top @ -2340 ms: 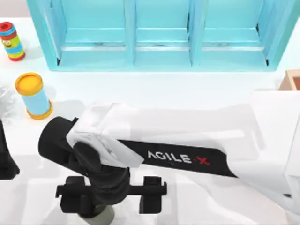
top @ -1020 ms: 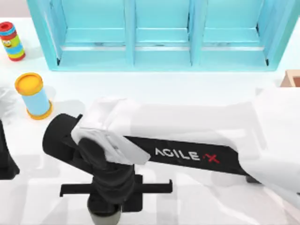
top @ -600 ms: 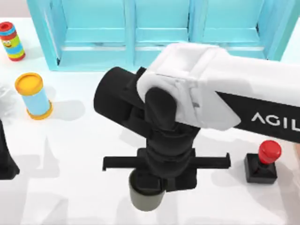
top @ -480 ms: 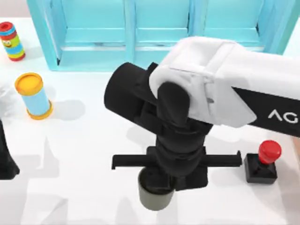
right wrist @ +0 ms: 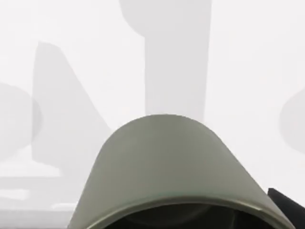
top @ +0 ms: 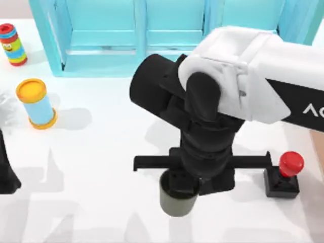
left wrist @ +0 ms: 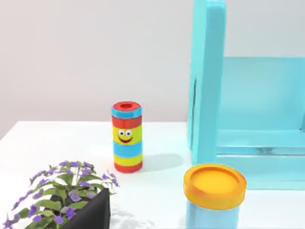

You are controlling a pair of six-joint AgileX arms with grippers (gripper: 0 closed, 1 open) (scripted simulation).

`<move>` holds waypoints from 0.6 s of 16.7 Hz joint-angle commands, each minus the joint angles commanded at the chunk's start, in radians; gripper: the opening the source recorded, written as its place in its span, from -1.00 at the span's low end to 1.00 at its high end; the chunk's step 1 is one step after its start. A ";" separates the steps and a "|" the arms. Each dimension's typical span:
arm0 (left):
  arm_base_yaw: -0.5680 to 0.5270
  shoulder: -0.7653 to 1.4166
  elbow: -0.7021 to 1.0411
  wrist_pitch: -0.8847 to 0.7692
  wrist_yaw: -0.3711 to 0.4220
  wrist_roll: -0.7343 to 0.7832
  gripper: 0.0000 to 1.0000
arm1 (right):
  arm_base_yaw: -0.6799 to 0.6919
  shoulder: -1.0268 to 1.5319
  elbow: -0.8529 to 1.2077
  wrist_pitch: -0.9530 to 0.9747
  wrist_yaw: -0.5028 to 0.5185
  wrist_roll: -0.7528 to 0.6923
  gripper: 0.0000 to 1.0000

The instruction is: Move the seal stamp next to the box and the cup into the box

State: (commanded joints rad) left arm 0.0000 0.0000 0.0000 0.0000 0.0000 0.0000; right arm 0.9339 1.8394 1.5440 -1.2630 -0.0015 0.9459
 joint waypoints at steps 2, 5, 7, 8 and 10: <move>0.000 0.000 0.000 0.000 0.000 0.000 1.00 | -0.090 -0.026 -0.023 0.006 -0.001 -0.090 -1.00; 0.000 0.000 0.000 0.000 0.000 0.000 1.00 | -0.295 -0.079 -0.080 0.016 0.000 -0.297 -1.00; 0.000 0.000 0.000 0.000 0.000 0.000 1.00 | -0.471 -0.120 -0.132 0.022 0.004 -0.474 -1.00; 0.000 0.000 0.000 0.000 0.000 0.000 1.00 | -0.567 -0.144 -0.161 0.025 0.007 -0.571 -1.00; 0.000 0.000 0.000 0.000 0.000 0.000 1.00 | -0.766 -0.196 -0.222 0.036 0.014 -0.771 -1.00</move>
State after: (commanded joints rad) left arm 0.0000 0.0000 0.0000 0.0000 0.0000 0.0000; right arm 0.1684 1.6439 1.3218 -1.2273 0.0129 0.1747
